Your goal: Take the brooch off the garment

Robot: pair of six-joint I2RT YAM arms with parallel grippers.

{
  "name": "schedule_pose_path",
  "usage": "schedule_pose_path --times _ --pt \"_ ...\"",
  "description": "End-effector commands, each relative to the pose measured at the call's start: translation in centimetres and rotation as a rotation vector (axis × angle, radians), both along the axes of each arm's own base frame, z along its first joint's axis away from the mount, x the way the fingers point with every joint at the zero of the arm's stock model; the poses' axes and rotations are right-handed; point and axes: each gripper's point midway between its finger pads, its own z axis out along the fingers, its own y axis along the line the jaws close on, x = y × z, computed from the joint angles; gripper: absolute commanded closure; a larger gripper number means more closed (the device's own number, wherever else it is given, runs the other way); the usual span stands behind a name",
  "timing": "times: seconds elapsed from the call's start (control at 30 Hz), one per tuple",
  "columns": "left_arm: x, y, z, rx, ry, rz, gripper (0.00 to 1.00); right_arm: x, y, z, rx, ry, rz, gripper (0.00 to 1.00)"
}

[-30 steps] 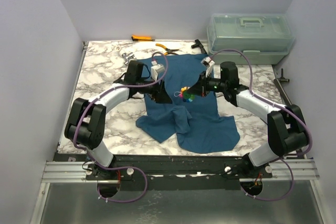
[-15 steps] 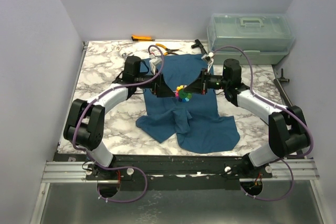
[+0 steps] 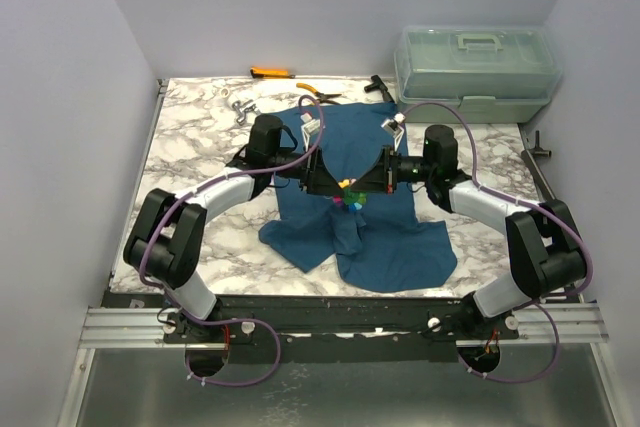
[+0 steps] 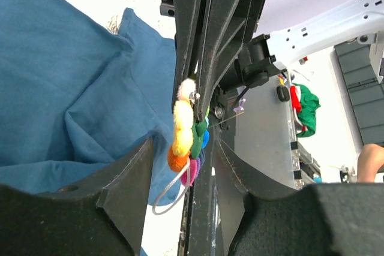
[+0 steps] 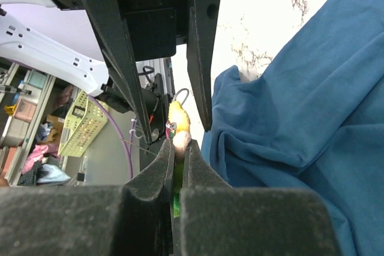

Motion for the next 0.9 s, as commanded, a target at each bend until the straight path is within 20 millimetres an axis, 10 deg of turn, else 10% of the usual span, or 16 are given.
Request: schedule_pose_path --times 0.0,0.53,0.87 --pt "-0.3 -0.5 0.1 -0.029 0.049 -0.034 0.55 -0.9 -0.1 0.0 0.002 -0.029 0.031 0.99" --pt "-0.5 -1.6 -0.3 -0.048 0.088 -0.057 0.67 -1.2 0.0 -0.5 0.0 -0.022 0.042 0.99" --pt "-0.6 -1.6 -0.4 -0.06 0.112 -0.061 0.96 -1.1 0.1 -0.5 0.003 -0.021 0.037 0.98"
